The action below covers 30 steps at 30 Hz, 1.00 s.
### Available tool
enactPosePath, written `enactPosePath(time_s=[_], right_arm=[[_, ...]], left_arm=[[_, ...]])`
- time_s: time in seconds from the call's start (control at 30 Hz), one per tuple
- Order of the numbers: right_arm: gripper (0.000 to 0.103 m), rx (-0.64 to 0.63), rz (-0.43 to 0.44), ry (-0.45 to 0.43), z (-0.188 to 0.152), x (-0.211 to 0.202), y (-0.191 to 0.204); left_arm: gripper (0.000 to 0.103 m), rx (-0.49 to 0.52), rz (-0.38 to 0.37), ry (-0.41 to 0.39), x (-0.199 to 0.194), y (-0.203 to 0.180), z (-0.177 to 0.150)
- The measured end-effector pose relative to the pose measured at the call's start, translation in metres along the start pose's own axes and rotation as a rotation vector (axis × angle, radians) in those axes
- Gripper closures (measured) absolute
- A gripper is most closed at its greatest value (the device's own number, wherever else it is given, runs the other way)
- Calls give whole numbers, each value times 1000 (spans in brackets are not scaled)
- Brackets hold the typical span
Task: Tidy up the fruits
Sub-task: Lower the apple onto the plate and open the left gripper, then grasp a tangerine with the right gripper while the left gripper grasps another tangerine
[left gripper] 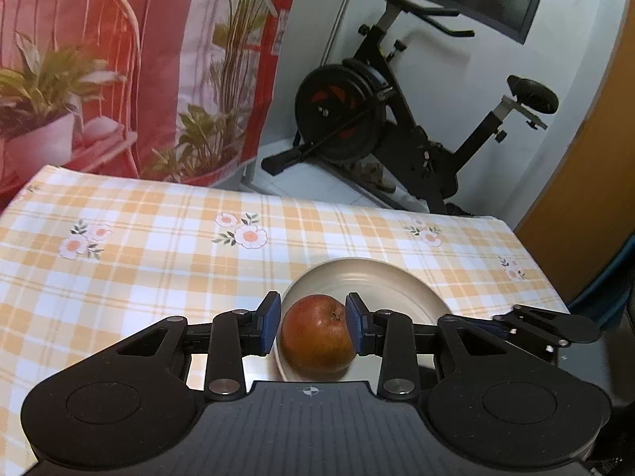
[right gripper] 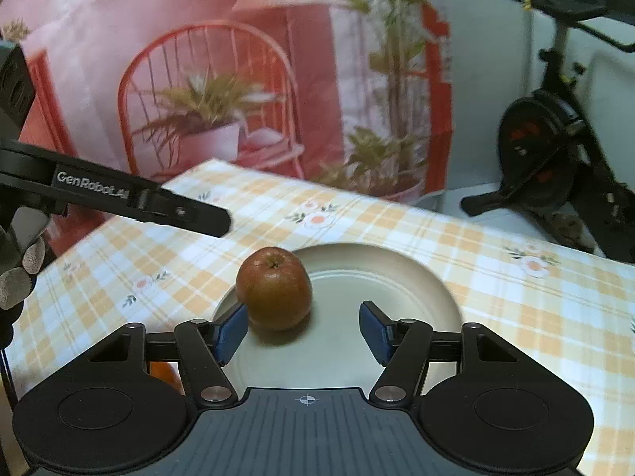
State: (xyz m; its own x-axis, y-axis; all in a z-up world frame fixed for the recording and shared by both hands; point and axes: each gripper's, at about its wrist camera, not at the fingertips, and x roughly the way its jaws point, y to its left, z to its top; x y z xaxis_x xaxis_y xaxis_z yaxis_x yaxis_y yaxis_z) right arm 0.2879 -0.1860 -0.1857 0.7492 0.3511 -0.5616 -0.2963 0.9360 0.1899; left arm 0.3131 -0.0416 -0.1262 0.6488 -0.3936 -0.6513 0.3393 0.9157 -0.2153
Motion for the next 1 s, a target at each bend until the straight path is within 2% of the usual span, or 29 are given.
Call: enactPosePath(time_s=[0.27, 0.53, 0.7, 1.0], right_arm=[[45, 17, -83, -75, -22, -48, 8], [45, 50, -137, -153, -56, -75, 15], [46, 82, -145, -178, -68, -86, 11], [48, 167, -174, -239, -98, -96, 2]], left_arm=[[65, -5, 32, -58, -45, 2, -18], [65, -25, 90, -125, -84, 8, -38], [65, -81, 115, -132, -94, 20, -48], [65, -81, 153, -118, -96, 21, -68]])
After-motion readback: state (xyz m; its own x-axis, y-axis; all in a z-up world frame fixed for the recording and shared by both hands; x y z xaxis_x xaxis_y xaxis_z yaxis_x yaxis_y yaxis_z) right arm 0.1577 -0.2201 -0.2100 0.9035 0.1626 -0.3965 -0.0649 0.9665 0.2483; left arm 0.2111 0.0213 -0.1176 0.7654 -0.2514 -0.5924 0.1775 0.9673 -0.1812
